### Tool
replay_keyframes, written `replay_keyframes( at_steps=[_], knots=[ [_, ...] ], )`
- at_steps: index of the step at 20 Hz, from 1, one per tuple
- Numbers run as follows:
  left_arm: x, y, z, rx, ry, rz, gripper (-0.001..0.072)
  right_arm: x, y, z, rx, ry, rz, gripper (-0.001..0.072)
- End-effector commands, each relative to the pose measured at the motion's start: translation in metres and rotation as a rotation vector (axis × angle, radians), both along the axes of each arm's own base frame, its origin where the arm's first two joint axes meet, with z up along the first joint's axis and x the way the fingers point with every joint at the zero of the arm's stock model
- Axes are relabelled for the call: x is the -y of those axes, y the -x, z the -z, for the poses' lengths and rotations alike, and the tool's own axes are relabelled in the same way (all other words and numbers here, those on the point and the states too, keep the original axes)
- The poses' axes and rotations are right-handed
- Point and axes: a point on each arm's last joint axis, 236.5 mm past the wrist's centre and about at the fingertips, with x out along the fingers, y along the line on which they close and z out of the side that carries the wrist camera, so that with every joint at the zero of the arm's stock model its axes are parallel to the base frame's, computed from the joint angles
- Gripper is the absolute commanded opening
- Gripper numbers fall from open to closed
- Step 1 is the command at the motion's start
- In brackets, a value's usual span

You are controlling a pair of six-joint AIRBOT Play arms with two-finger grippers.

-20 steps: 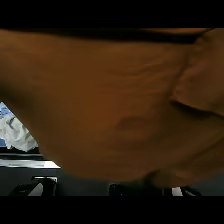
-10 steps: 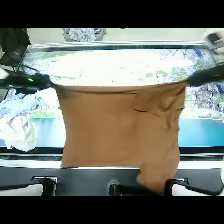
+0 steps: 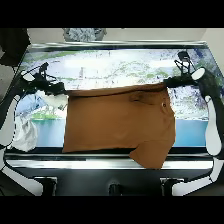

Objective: Fold the shirts.

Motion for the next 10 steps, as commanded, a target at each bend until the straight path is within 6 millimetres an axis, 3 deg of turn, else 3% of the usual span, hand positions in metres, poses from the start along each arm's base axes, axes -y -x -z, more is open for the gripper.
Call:
replay_keyframes(
  at_steps=[1,2,4,8,10],
  knots=[
    [0.002,0.06,0.0,-0.212,0.04,0.154,0.0027,0.009,0.082,0.006,-0.285,-0.02,-0.097,0.0045],
    [0.003,0.079,0.003,-0.292,0.056,0.173,0.0026,0.008,0.114,0.017,-0.421,-0.014,-0.138,0.0045],
    [0.007,0.11,0.015,-0.418,0.084,0.191,0.0026,0.015,0.152,0.041,-0.586,0.036,-0.164,0.0044],
    [0.013,0.147,0.046,-0.564,0.123,0.185,0.0026,-0.002,0.179,0.087,-0.691,-0.052,-0.157,0.0044],
    [0.014,0.156,0.052,-0.593,0.13,0.184,0.0025,-0.004,0.183,0.098,-0.699,-0.058,-0.149,0.0044]
  ],
)
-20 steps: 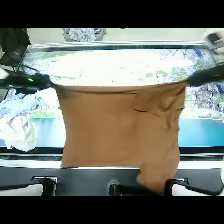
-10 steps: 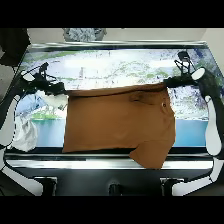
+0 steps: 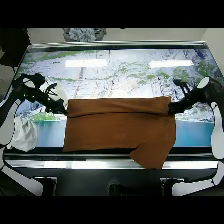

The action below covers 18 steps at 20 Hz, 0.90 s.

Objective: Fold the shirts.

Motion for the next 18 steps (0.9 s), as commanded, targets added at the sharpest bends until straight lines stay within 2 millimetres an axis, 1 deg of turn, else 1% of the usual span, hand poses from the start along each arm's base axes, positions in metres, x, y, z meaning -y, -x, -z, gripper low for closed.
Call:
replay_keyframes(
  at_steps=[1,3,4,7,8,9,12,14,15,16,17,18],
  knots=[
    [0.003,0.027,0.01,-0.101,0.02,0.012,0.0025,-0.005,0.021,0.02,-0.075,-0.019,0.005,0.0044],
    [-0.001,0.027,0.01,-0.1,0.014,0.007,0.0025,-0.003,0.016,0.02,-0.053,-0.012,0.01,0.0044],
    [-0.005,0.024,0.007,-0.089,0.013,0.0,0.0025,0.0,0.01,0.019,-0.026,-0.003,0.019,0.0044],
    [-0.023,0.004,-0.006,-0.021,0.001,-0.036,0.0025,0.016,-0.005,0.007,0.034,0.021,0.047,0.0044],
    [-0.027,-0.003,-0.007,-0.002,0.0,-0.055,0.0025,0.02,-0.006,0.007,0.036,0.028,0.056,0.0044],
    [-0.025,-0.004,-0.007,0.002,0.012,-0.064,0.0025,0.019,-0.002,0.01,0.019,0.025,0.053,0.0044],
    [-0.019,-0.002,0.004,-0.032,0.021,-0.059,0.0025,0.011,0.005,0.023,-0.047,-0.014,0.071,0.0044],
    [-0.01,-0.001,0.006,-0.048,0.04,-0.056,0.0027,0.006,0.003,0.024,-0.043,-0.038,0.08,0.0046],
    [-0.006,-0.002,0.003,-0.048,0.055,-0.058,0.0049,0.008,-0.002,0.022,-0.024,-0.033,0.087,0.0115],
    [0.0,0.0,-0.003,-0.058,0.087,-0.06,0.0183,0.01,-0.001,0.016,-0.025,-0.039,0.088,0.0307],
    [0.002,0.003,-0.009,-0.082,0.106,-0.072,0.034,0.014,0.004,0.005,-0.032,-0.042,0.082,0.0433],
    [-0.001,0.009,-0.017,-0.103,0.112,-0.074,0.0338,0.02,0.01,-0.007,-0.038,-0.045,0.073,0.0438]
  ],
)
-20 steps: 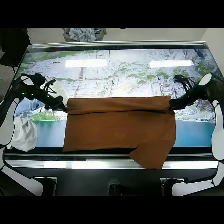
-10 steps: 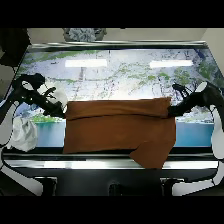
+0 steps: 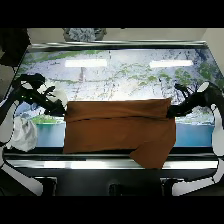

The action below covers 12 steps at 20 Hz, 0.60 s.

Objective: Fold the shirts.

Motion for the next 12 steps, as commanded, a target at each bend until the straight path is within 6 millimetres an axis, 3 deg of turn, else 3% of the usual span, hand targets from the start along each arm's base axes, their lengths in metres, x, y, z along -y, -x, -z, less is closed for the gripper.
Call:
replay_keyframes(
  at_steps=[1,4,5,9,10,12],
  knots=[
    [0.001,0.015,-0.024,-0.058,0.043,-0.007,0.0321,0.014,0.022,-0.032,-0.039,-0.028,-0.007,0.044],
    [-0.019,0.048,-0.032,-0.052,-0.064,-0.023,0.0347,0.05,0.071,-0.057,-0.139,-0.005,0.041,0.0445],
    [-0.017,0.069,-0.024,-0.057,-0.08,-0.042,0.042,0.06,0.084,-0.056,-0.154,0.027,0.062,0.0444],
    [0.007,0.166,0.023,-0.109,-0.079,-0.07,0.0435,0.049,0.116,-0.031,-0.184,0.02,0.085,0.0444],
    [0.011,0.183,0.029,-0.123,-0.07,-0.063,0.0435,0.044,0.122,-0.027,-0.2,0.005,0.07,0.0444],
    [0.015,0.2,0.037,-0.143,-0.065,-0.072,0.0435,0.042,0.126,-0.024,-0.211,-0.003,0.065,0.0444]
  ],
)
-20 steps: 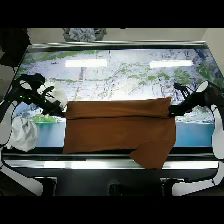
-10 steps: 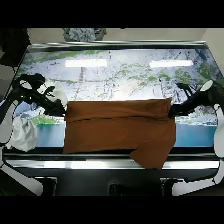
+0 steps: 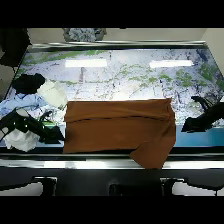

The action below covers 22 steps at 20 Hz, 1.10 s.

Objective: Fold the shirts.

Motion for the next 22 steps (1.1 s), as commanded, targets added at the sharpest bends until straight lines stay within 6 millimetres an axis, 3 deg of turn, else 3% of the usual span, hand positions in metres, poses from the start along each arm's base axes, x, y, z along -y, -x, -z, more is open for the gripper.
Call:
replay_keyframes(
  at_steps=[1,3,4,6,8,9,10,12,13,15,18,22],
  knots=[
    [0.01,0.044,0.022,-0.017,0.003,-0.003,0.0434,-0.003,0.015,0.006,-0.028,-0.008,-0.006,0.0444],
    [0.015,0.046,0.027,-0.014,0.015,-0.027,0.0431,-0.002,0.015,0.006,-0.025,-0.004,-0.01,0.0445],
    [0.017,0.042,0.028,-0.003,0.019,-0.043,0.0369,-0.002,0.015,0.006,-0.025,-0.004,-0.01,0.0445],
    [0.018,0.038,0.03,0.012,0.019,-0.06,0.0367,-0.002,0.016,0.006,-0.027,-0.006,-0.015,0.0445],
    [0.017,0.037,0.031,0.016,0.015,-0.064,0.0189,-0.004,0.02,0.006,-0.03,-0.009,-0.018,0.0446],
    [0.017,0.036,0.031,0.018,0.014,-0.065,0.0156,-0.008,0.026,0.009,-0.032,-0.012,-0.024,0.0447],
    [0.018,0.035,0.031,0.02,0.015,-0.068,0.0023,-0.014,0.037,0.014,-0.043,-0.019,-0.024,0.0458],
    [0.017,0.033,0.031,0.027,0.011,-0.072,0.0028,-0.046,0.063,0.029,-0.059,-0.103,-0.005,0.0481],
    [0.016,0.032,0.032,0.033,0.009,-0.075,0.0028,-0.06,0.074,0.037,-0.049,-0.139,-0.017,0.0534],
    [0.016,0.031,0.032,0.035,0.008,-0.075,0.0028,-0.068,0.092,0.054,-0.064,-0.144,-0.025,0.0551],
    [0.017,0.032,0.032,0.038,0.011,-0.069,0.0028,-0.068,0.088,0.065,-0.03,-0.131,-0.011,0.0532],
    [0.016,0.03,0.033,0.053,0.01,-0.061,0.0028,-0.085,0.082,0.073,0.005,-0.181,0.049,0.049]
  ],
)
